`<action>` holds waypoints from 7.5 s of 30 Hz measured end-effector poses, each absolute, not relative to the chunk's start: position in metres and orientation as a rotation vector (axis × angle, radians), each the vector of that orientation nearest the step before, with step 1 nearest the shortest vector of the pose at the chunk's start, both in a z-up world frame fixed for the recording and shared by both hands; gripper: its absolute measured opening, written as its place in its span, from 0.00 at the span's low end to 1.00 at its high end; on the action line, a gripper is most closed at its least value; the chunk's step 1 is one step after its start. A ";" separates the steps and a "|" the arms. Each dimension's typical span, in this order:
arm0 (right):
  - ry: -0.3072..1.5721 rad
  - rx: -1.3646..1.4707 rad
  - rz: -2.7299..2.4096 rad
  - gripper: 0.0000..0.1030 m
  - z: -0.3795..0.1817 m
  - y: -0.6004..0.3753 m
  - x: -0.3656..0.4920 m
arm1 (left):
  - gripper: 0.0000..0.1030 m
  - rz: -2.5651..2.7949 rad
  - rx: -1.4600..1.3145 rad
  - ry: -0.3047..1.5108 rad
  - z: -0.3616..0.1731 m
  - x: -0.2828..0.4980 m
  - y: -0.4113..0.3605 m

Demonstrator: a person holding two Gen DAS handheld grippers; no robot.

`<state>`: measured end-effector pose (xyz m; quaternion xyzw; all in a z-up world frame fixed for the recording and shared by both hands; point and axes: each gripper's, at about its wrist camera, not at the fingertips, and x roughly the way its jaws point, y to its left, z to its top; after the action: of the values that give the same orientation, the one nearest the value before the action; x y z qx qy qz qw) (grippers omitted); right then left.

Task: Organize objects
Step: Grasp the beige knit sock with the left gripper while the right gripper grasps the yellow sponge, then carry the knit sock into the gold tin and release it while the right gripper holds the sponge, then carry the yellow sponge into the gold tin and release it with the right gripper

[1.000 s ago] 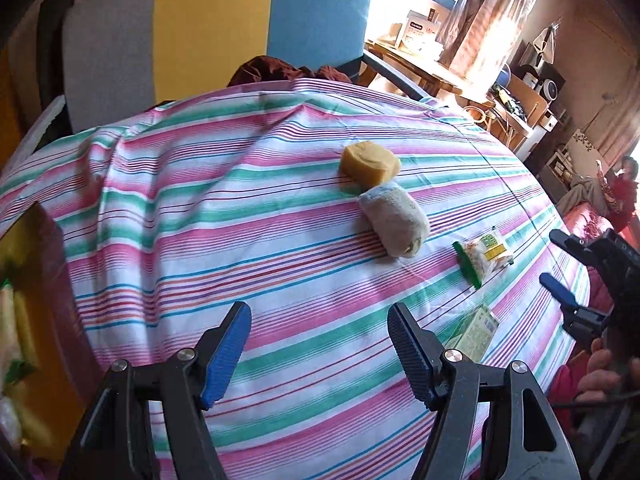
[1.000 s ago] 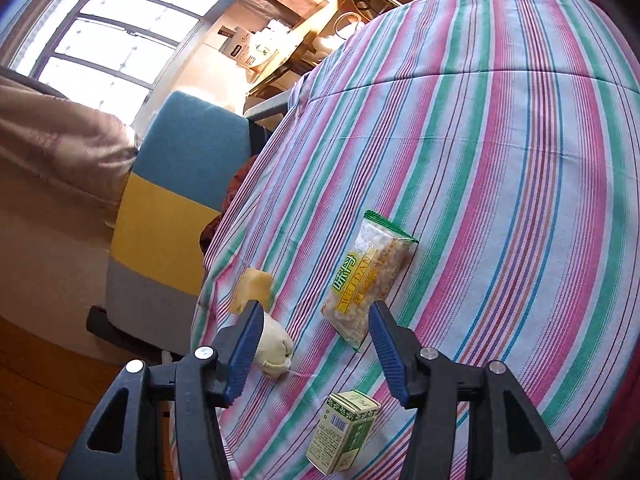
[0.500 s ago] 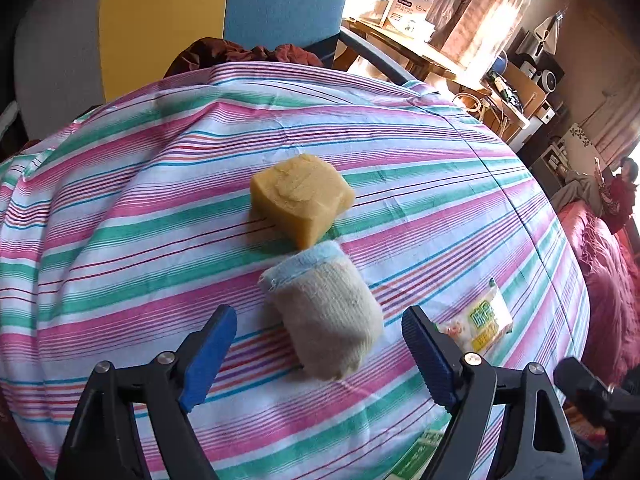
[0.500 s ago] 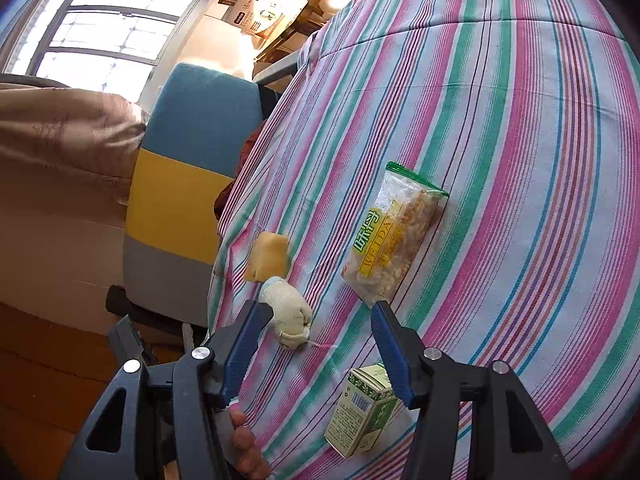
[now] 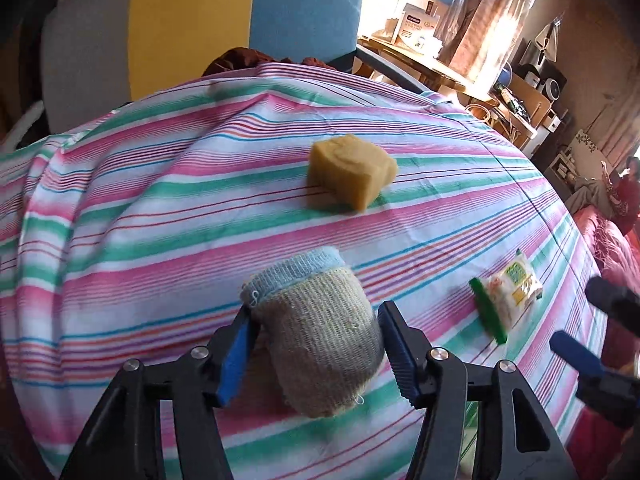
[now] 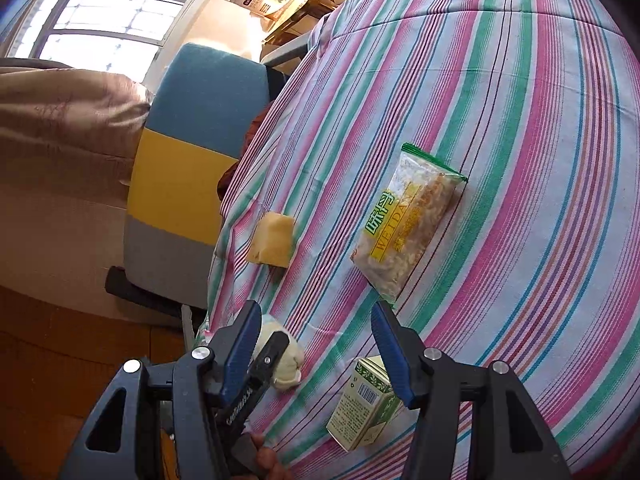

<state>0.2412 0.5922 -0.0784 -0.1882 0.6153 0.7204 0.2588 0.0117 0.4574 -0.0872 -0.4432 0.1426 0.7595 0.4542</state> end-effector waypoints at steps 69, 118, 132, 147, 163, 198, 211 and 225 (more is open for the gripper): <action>0.821 -1.413 2.276 0.57 -0.095 0.538 0.076 | 0.48 2.072 -0.915 0.285 -0.043 0.048 0.293; 0.379 -1.454 2.313 0.60 -0.103 0.497 0.058 | 0.48 2.393 -1.197 -0.159 -0.038 -0.035 0.067; 0.370 -1.465 2.308 0.60 -0.102 0.497 0.058 | 0.48 2.225 -1.346 -0.261 -0.036 -0.131 0.143; 0.374 -1.466 2.314 0.60 -0.102 0.498 0.056 | 0.57 2.300 -1.515 -0.123 -0.088 -0.223 0.199; 0.344 -1.458 2.320 0.60 -0.103 0.496 0.054 | 0.63 2.484 -1.158 0.062 -0.024 -0.130 0.156; 0.223 -1.322 2.815 0.54 0.003 0.321 -0.006 | 0.67 2.616 -1.017 0.065 -0.012 -0.033 0.060; -0.084 -1.801 2.789 0.57 -0.068 0.184 -0.094 | 0.67 2.730 -1.119 -0.098 -0.029 -0.044 -0.014; 0.196 -1.815 2.849 0.77 -0.081 0.188 -0.090 | 0.69 2.732 -1.109 -0.099 -0.029 -0.041 -0.018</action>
<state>-0.0902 0.1879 -0.0814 -0.5325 0.0575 0.8358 -0.1206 -0.0412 -0.0178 -0.0293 -0.3743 -0.0334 0.9218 0.0954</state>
